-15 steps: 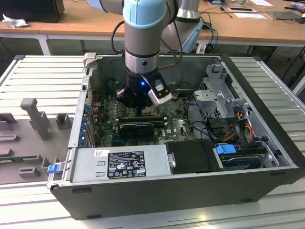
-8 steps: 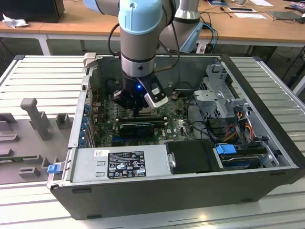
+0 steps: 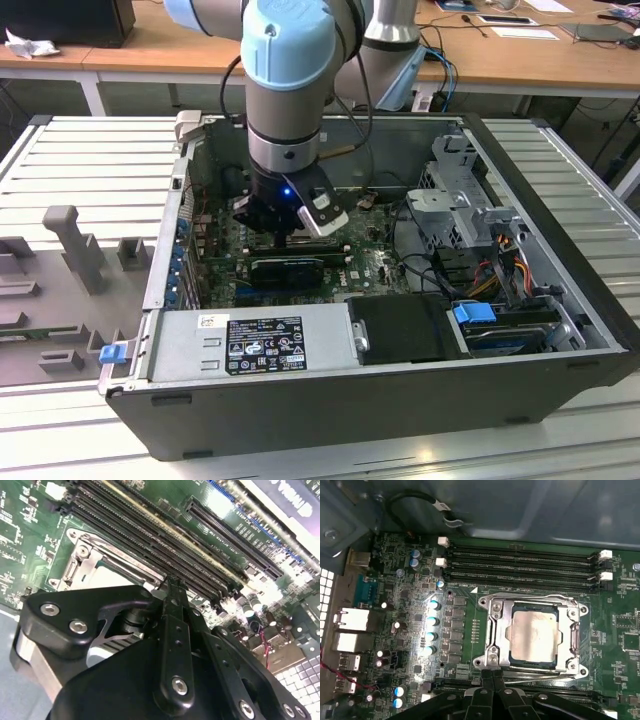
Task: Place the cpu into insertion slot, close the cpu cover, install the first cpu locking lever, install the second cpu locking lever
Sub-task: 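Install the second cpu locking lever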
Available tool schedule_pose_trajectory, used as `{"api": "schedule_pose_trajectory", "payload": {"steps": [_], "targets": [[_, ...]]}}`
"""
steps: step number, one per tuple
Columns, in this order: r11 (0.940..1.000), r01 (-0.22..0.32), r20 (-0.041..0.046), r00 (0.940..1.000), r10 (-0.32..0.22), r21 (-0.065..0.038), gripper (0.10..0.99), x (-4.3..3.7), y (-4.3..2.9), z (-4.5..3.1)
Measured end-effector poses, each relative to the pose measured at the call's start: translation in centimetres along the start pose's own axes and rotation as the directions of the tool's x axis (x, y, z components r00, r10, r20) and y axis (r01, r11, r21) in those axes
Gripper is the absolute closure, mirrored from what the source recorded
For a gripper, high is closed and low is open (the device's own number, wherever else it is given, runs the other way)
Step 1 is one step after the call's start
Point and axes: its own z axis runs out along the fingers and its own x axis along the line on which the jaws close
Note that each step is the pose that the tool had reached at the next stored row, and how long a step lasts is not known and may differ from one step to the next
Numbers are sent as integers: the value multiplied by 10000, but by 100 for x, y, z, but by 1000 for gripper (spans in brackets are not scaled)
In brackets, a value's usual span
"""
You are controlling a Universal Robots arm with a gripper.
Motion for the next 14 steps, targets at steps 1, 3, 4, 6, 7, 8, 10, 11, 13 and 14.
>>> {"api": "schedule_pose_trajectory", "payload": {"steps": [1, 3, 4, 6, 7, 8, 10, 11, 13, 14], "targets": [[10000, 4, 7, 10000, -4, -97, 980, 8, -16, 5], [9995, 8, 23, 10000, -7, -314, 980, 43, -52, 9], [9988, 10, 37, 10000, -9, -498, 980, 55, -66, 14], [9972, 15, 57, 10000, -11, -746, 980, 61, -83, 22], [9969, 15, 60, 10000, -10, -792, 980, 63, -94, 26], [9962, 16, 66, 10000, -10, -876, 980, 68, -111, 35], [9948, 19, 78, 10000, -11, -1022, 980, 71, -131, 45], [9939, 20, 84, 10000, -10, -1105, 980, 73, -146, 52], [9924, 23, 94, 10000, -12, -1228, 980, 75, -163, 66], [9920, 24, 96, 10000, -12, -1261, 980, 75, -170, 75]]}}
